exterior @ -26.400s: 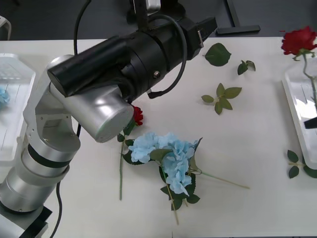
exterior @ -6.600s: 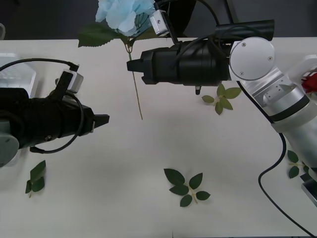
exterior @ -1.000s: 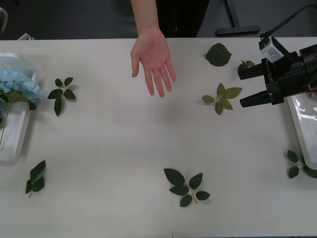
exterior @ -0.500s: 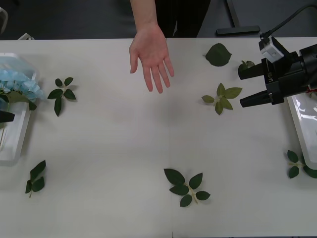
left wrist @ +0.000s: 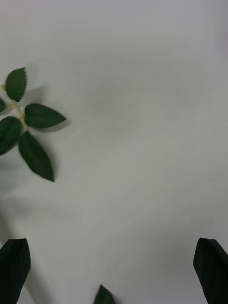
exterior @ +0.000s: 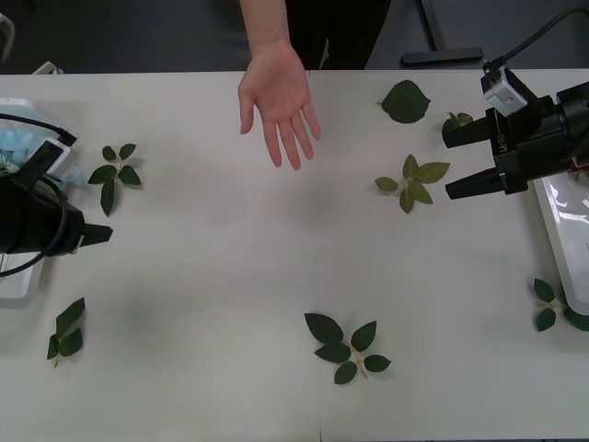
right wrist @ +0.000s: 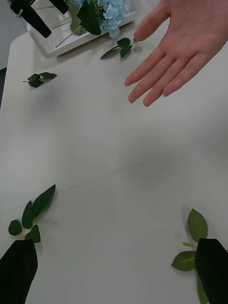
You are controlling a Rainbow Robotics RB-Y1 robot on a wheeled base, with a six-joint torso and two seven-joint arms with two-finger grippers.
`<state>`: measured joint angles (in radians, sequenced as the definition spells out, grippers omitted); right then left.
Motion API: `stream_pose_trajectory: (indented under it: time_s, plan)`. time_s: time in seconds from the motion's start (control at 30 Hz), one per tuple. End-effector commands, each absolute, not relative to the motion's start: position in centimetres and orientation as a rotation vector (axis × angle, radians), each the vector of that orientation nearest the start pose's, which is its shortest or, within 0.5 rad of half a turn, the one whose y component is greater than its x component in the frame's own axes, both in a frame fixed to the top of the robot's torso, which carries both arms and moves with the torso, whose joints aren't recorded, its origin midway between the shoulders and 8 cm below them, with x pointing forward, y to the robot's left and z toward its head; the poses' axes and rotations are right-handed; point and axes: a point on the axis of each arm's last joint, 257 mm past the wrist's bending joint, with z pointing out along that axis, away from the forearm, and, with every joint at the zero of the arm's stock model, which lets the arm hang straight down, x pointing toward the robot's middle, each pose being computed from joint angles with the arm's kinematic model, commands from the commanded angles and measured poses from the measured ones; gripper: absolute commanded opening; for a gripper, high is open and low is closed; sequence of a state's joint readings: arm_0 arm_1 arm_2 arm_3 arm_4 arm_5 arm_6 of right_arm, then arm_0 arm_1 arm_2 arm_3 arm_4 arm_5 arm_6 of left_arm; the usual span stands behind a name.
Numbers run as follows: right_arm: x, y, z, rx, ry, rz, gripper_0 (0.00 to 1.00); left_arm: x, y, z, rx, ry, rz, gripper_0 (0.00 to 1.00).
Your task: Place the red flowers into the right box and the blue flowers into the left box. If a person shows an open palm, hand one flower to the person first, then continue sorting.
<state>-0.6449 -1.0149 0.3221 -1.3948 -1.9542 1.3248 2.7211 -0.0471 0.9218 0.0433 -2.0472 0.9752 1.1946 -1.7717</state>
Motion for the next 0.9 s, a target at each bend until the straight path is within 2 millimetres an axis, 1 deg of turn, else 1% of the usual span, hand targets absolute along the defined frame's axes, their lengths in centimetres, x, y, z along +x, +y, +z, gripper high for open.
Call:
stream_pose_trajectory:
  time_s: [0.03,0.07,0.1,0.17,0.27,0.3,0.4,0.43,0.47,0.5,0.53,0.57,0.67,0.77,0.8,0.9]
  plan:
    - [46.3,-20.2,-10.2,-1.440,1.752,0.653,0.97,41.3,25.7,-21.4,0.850,2.274,-0.129,1.00]
    - [46.3,-20.2,-10.2,-1.440,1.752,0.653,0.97,40.9,25.0,-21.4,0.867,2.272,-0.141,1.00]
    - [46.3,-20.2,-10.2,-1.442,1.751,0.653,0.97,40.1,23.7,-21.8,0.898,2.273,-0.167,1.00]
    - [46.3,-20.2,-10.1,-1.439,1.750,0.654,0.97,38.6,21.7,-22.3,0.961,2.275,-0.202,1.00]
    - [46.4,-20.2,-10.2,-1.438,1.751,0.654,0.97,36.7,19.4,-22.5,1.043,2.264,-0.238,1.00]
    - [46.3,-20.2,-10.1,-1.438,1.749,0.656,0.97,35.9,18.4,-22.3,1.082,2.252,-0.253,1.00]
    - [46.3,-20.1,-10.1,-1.438,1.750,0.658,0.97,34.6,17.1,-21.4,1.144,2.216,-0.263,1.00]
    - [46.3,-20.1,-10.1,-1.438,1.749,0.660,0.97,34.2,16.7,-20.8,1.166,2.195,-0.263,1.00]
    - [46.3,-20.1,-10.1,-1.438,1.750,0.658,0.97,34.0,16.5,-20.5,1.179,2.185,-0.261,1.00]
    - [46.3,-20.1,-10.1,-1.438,1.749,0.660,0.96,33.4,16.0,-19.4,1.205,2.154,-0.257,1.00]
    - [46.3,-20.1,-10.1,-1.438,1.749,0.660,0.97,33.1,15.8,-19.0,1.214,2.145,-0.264,1.00]
    - [46.3,-20.1,-10.1,-1.438,1.749,0.660,0.97,32.5,15.3,-18.0,1.229,2.125,-0.284,1.00]
    - [46.3,-20.1,-10.1,-1.438,1.749,0.660,0.97,31.5,14.9,-16.4,1.258,2.085,-0.330,1.00]
    - [46.3,-20.1,-10.1,-1.437,1.748,0.661,0.97,31.2,15.3,-15.1,1.301,2.020,-0.348,1.00]
    - [46.3,-20.1,-10.0,-1.436,1.748,0.661,0.97,31.0,15.5,-14.6,1.314,1.987,-0.385,1.00]
    - [46.3,-20.1,-10.0,-1.436,1.747,0.663,0.97,31.0,16.2,-14.1,1.318,1.896,-0.521,1.00]
